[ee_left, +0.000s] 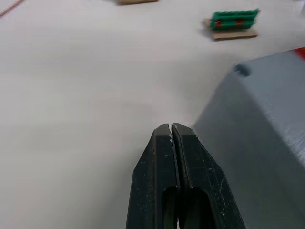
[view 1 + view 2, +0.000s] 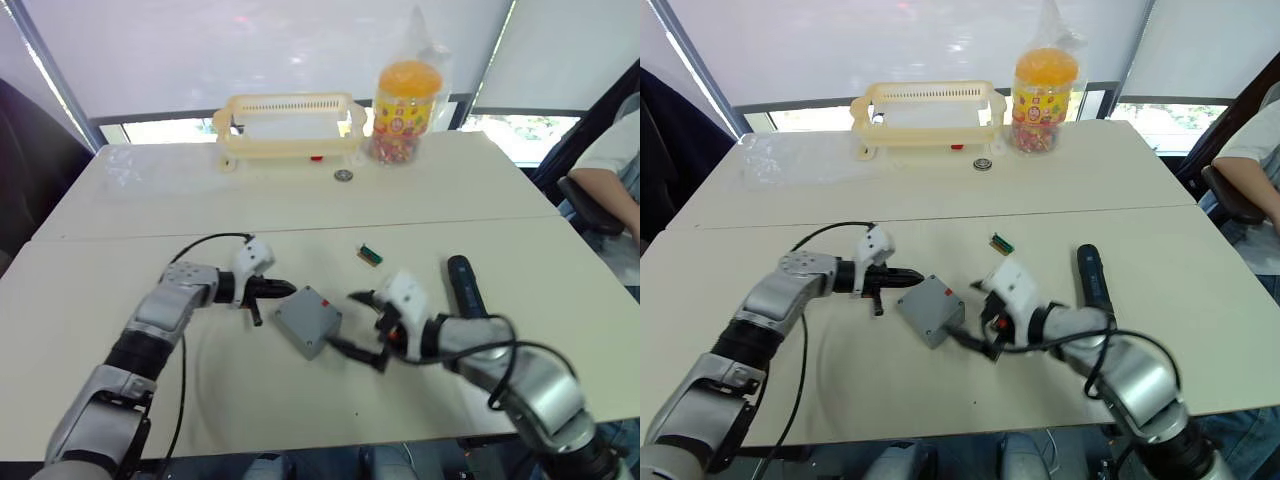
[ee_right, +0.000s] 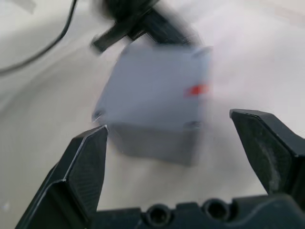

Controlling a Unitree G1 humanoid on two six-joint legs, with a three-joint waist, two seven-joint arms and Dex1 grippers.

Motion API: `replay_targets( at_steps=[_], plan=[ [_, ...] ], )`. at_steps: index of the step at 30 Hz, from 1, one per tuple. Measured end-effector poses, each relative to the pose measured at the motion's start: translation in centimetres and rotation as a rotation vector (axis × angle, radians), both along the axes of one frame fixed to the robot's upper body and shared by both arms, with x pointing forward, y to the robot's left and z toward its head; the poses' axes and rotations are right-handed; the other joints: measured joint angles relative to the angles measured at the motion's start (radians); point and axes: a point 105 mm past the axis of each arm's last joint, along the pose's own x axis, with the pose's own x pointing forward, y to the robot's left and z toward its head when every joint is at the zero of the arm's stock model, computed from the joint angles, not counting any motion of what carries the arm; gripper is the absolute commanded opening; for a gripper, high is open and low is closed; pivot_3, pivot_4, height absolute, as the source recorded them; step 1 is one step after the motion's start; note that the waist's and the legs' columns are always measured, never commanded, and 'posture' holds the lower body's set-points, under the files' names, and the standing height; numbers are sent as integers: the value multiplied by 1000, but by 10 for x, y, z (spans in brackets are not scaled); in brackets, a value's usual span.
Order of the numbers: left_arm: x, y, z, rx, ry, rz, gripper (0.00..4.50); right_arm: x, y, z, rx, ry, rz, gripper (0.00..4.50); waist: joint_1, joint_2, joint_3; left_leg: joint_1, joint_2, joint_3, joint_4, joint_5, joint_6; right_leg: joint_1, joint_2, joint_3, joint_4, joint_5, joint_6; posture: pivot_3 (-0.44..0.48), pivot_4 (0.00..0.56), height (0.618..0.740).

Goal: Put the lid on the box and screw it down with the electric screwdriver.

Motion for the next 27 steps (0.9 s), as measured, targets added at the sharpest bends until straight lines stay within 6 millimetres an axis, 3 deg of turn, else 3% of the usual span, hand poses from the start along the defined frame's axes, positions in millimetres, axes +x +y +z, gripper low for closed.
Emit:
replay_targets(
  at_steps=[3,7,10,15,20,27],
  plan=[
    [-12,27,-2,14,10,88,0,5,-15,26,41,-19,24,4466,-4,0,0,1,1,0,-1,-1,1,0,0,0,1,0,0,0,150,740],
    [-44,30,-6,-35,74,133,0,36,-24,35,50,-65,-39,4466,-3,0,0,1,1,1,-1,-1,1,0,0,1,1,0,0,0,150,740],
    [-71,21,-10,-67,128,140,0,66,-32,16,-41,-109,-130,4466,3,0,0,1,0,0,-1,0,0,0,-1,1,2,0,0,0,150,740],
    [-92,13,-16,-97,180,198,0,83,-15,-13,-121,-151,-90,4466,-1,0,0,1,0,1,-1,0,-1,-1,-1,2,2,0,0,0,150,740],
    [-93,4,-17,-127,177,230,0,88,-6,-15,-143,-202,-27,4466,2,0,0,1,0,0,-1,1,-1,-1,0,1,2,0,-1,0,150,740],
    [-76,2,-9,-132,133,238,0,73,2,-33,-180,-172,67,4466,1,0,0,1,0,0,-1,1,-2,-1,0,1,2,0,-1,0,150,740]
  ],
)
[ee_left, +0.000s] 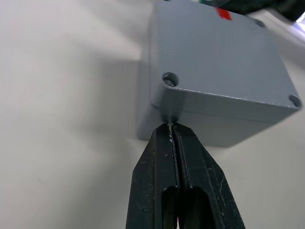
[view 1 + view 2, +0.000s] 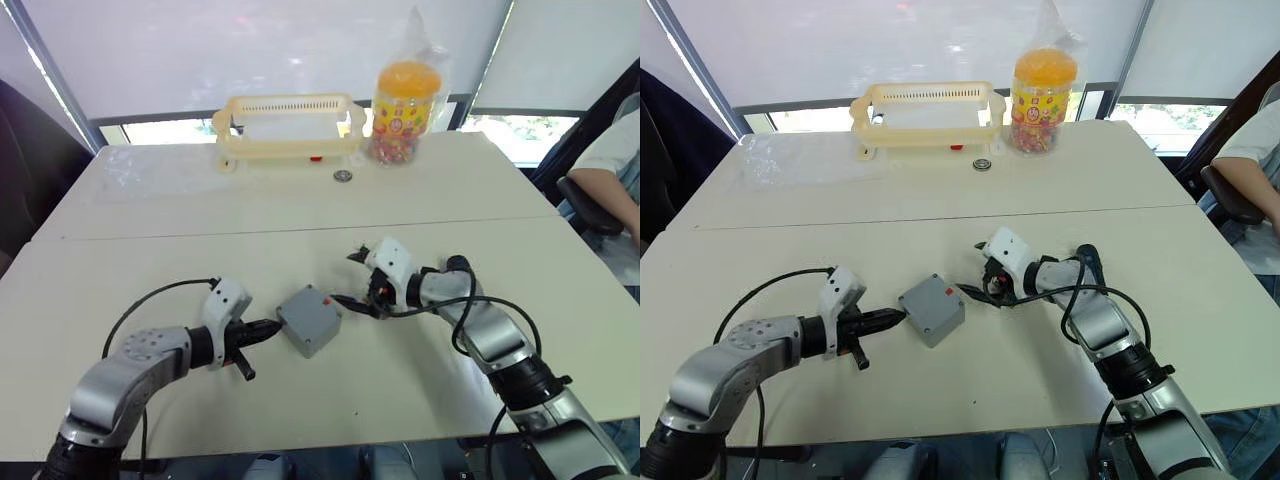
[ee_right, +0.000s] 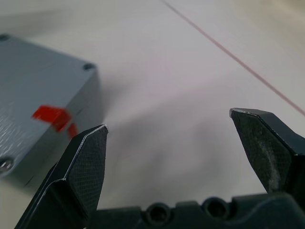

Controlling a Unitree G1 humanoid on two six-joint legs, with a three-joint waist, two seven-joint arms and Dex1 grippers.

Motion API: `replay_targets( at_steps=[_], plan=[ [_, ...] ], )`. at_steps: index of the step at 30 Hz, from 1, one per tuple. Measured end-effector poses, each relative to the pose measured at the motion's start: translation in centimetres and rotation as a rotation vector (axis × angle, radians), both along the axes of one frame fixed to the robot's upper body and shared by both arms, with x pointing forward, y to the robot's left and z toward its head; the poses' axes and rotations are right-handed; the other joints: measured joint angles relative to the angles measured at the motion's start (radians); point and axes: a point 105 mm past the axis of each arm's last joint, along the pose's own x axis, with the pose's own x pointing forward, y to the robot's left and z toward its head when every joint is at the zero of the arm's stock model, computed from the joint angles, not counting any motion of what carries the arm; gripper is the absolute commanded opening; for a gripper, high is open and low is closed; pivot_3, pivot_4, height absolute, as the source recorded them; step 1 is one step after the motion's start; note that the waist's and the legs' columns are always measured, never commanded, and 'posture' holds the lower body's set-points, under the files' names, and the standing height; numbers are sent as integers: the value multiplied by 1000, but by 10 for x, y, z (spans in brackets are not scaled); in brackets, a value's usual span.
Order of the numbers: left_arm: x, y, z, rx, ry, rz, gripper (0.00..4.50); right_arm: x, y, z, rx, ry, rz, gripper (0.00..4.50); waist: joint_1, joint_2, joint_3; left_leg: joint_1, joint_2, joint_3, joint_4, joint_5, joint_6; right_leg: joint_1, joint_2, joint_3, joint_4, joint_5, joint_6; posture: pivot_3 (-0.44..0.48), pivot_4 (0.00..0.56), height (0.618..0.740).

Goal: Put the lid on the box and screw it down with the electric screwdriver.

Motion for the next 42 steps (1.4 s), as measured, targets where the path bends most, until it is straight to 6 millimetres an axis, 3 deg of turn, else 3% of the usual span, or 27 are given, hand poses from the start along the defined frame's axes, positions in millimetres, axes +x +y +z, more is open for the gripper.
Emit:
replay_targets(
  at_steps=[8,12,31,34,37,39,42],
  plan=[
    [23,4,4,22,-34,-20,0,-27,6,-8,6,51,12,4466,0,0,0,0,0,0,0,0,0,0,0,0,0,0,0,0,150,740],
    [22,2,1,38,-26,-65,0,-37,7,-9,15,73,-2,4466,-1,0,0,0,0,0,0,0,0,0,0,0,0,0,0,0,150,740],
    [1,-5,-5,24,59,-132,0,-29,-3,-5,36,66,-85,4466,0,0,0,0,0,0,0,0,0,0,0,0,0,0,0,0,150,740],
    [2,4,-1,51,50,-129,0,-27,-14,10,107,105,-89,4466,0,0,0,0,0,0,0,0,-1,0,0,0,0,0,0,0,150,740],
    [8,25,18,106,19,-121,0,-13,-28,52,239,96,-117,4466,-3,0,0,0,1,0,0,1,-1,-1,0,0,1,1,-1,0,150,740],
    [12,32,43,125,-37,-137,0,4,-39,85,330,52,-163,4466,-3,0,0,1,1,0,0,1,-1,-1,1,0,1,1,-1,0,150,740],
    [11,30,66,136,-84,-204,0,35,-53,93,364,56,-279,4466,-3,0,0,1,0,1,0,1,-1,1,1,-1,0,1,-1,0,150,740]
  ],
)
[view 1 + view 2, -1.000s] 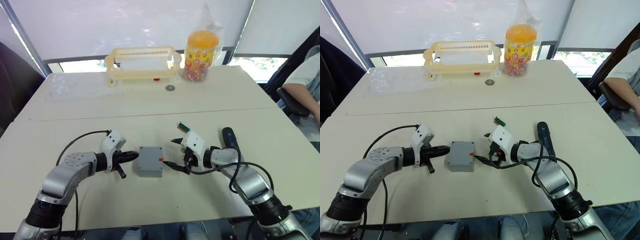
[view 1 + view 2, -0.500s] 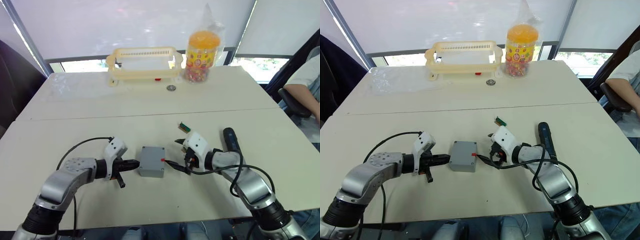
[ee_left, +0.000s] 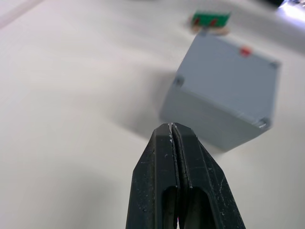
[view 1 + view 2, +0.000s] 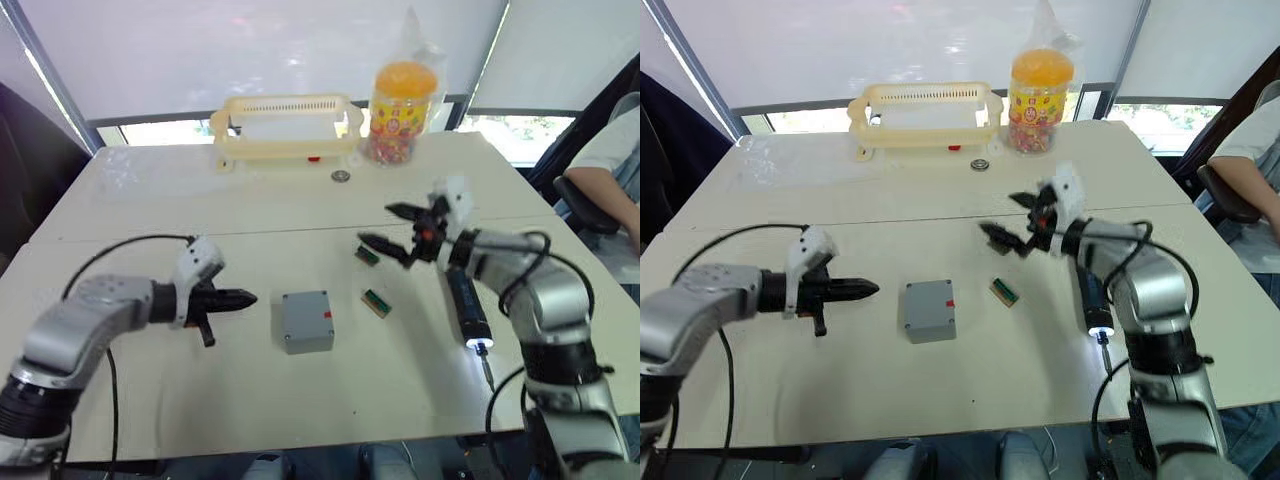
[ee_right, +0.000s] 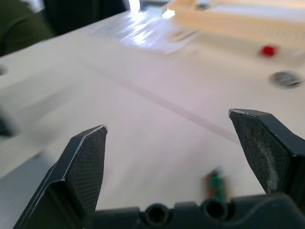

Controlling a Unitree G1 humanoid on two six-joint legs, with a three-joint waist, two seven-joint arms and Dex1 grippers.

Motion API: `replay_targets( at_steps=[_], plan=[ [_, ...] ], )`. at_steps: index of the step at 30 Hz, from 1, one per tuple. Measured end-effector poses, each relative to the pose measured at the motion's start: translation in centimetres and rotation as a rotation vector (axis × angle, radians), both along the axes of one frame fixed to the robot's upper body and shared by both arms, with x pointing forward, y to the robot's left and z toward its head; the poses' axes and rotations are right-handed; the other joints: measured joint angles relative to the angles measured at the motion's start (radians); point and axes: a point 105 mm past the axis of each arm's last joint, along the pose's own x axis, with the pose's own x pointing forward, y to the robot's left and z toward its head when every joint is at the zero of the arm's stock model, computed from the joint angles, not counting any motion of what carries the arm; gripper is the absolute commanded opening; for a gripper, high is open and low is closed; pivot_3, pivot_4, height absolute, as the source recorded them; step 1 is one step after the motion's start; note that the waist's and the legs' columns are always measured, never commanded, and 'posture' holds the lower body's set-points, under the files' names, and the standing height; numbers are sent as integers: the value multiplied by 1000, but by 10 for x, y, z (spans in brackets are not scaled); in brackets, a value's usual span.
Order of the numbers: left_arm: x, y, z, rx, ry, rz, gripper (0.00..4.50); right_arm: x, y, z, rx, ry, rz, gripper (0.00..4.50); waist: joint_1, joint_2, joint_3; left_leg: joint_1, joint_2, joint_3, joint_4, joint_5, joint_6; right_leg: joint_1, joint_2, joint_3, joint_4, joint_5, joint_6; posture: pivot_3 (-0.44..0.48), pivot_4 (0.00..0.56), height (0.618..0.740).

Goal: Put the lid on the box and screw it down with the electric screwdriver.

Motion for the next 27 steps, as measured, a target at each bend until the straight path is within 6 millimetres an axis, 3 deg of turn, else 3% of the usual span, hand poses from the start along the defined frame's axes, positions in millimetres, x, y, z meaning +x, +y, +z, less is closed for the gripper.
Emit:
replay_targets(
  at_steps=[5,9,14,20,23,25,27],
  plan=[
    [5,-6,29,15,-73,-42,0,37,-4,-45,-21,161,-92,4466,-5,0,0,-2,-2,1,0,1,-2,-3,0,1,1,0,0,0,150,740],
    [13,-8,42,18,-110,8,0,48,1,-58,-59,175,-78,4466,-6,0,0,-2,-2,0,-1,1,-2,-4,0,1,2,1,0,0,150,740],
    [12,-18,43,1,-126,7,0,52,12,-72,-97,155,-48,4466,-11,0,0,-2,-2,0,-1,2,-4,-4,0,1,2,1,0,0,150,740],
    [5,-17,25,16,-83,12,0,55,18,-77,-152,91,-33,4466,-26,0,0,-2,-1,-1,-1,3,-5,-5,0,1,4,1,0,0,150,740],
    [5,-18,25,14,-87,16,0,55,18,-84,-160,103,-37,3680,-28,0,0,-2,-2,-1,-1,3,-5,-5,0,1,4,1,0,0,150,740],
    [5,-18,25,13,-87,17,0,56,18,-87,-160,109,-37,2707,-29,0,0,-2,-1,-1,-1,3,-5,-5,0,1,4,1,0,0,150,740],
    [5,-18,25,14,-87,19,0,56,20,-87,-157,107,-32,2707,-30,0,0,-2,-1,-1,-1,3,-5,-5,0,1,4,1,0,0,150,740]
  ],
)
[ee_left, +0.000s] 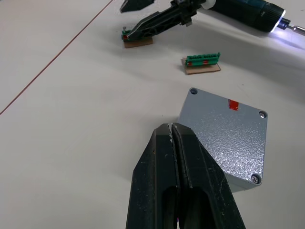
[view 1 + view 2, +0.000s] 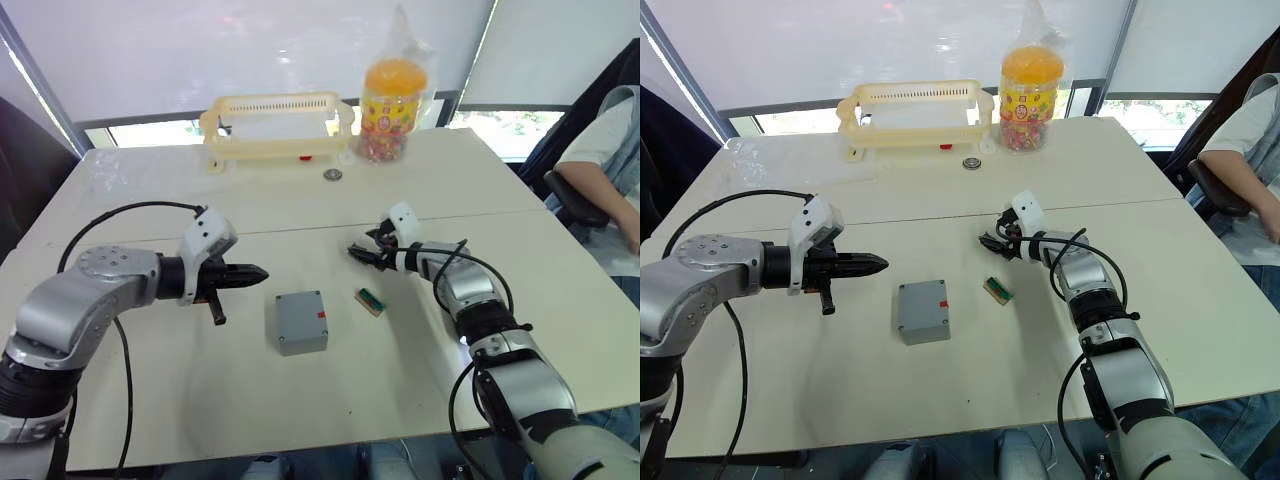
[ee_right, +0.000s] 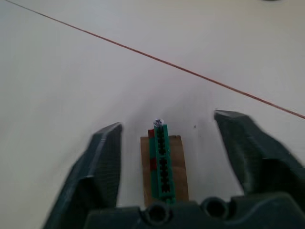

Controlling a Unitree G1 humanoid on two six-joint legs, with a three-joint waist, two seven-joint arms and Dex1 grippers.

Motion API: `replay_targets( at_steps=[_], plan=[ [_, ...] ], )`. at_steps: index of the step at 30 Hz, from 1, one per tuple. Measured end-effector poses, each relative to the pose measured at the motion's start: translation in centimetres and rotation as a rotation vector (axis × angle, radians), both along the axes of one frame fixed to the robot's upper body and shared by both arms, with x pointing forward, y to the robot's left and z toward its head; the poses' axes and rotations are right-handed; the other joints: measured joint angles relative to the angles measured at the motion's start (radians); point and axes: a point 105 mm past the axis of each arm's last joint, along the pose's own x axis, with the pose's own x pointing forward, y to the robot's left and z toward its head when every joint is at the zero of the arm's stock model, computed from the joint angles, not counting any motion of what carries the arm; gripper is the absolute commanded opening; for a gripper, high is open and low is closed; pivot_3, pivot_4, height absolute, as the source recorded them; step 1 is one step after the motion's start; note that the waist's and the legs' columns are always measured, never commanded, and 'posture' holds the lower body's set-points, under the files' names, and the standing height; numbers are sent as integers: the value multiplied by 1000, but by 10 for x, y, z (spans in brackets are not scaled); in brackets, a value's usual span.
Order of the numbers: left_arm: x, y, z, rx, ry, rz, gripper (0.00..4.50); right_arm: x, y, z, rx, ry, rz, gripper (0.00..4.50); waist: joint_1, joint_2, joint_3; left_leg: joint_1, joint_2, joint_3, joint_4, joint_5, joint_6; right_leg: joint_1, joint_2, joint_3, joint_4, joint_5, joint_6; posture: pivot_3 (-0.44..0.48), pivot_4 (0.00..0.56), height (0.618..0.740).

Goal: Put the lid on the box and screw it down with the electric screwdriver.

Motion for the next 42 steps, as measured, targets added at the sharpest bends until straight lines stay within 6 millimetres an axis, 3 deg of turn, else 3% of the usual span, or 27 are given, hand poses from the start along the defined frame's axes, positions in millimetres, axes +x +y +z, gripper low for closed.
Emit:
replay_targets(
  at_steps=[11,14,18,33,42],
  plan=[
    [1,-1,-5,-14,7,11,0,4,9,-3,2,10,4,2707,0,0,0,0,0,0,0,0,0,0,0,0,0,0,0,0,150,740],
    [0,0,-8,-13,18,17,0,5,11,-6,5,22,4,1873,0,0,0,0,0,0,0,0,0,0,0,0,0,0,0,0,150,740],
    [0,1,-11,-13,22,23,0,6,12,-6,6,14,2,29,-1,0,0,0,0,0,0,0,0,0,0,0,0,0,0,0,150,740],
    [1,0,-11,-19,17,26,0,8,9,-1,24,10,-15,29,-1,0,0,0,0,0,0,0,0,0,0,0,1,0,0,0,150,740],
    [2,-1,-12,-26,9,18,0,8,7,13,109,33,-30,29,0,0,0,0,0,0,0,0,0,-1,0,0,2,0,0,0,150,740]
  ],
)
